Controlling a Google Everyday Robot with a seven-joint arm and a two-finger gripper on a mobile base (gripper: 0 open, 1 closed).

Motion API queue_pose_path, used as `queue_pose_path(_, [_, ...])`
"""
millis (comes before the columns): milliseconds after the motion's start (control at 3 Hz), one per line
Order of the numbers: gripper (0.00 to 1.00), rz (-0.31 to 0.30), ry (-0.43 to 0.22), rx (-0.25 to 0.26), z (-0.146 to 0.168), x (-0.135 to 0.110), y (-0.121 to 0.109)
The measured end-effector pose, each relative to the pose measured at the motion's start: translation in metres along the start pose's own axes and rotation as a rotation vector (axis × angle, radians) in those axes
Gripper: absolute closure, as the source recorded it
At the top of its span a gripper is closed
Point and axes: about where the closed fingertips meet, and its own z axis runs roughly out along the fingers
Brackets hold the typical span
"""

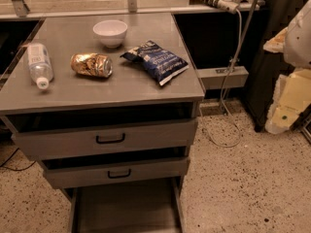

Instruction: Place blue chip bag into bottom drawer

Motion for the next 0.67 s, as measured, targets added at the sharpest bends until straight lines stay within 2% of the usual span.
queue_pose_path(333, [0.00,0.000,0.000,0.000,0.000,0.000,0.000])
queue_pose_path(667, [0.00,-0.046,0.022,0.040,0.008,-0.051,-0.033])
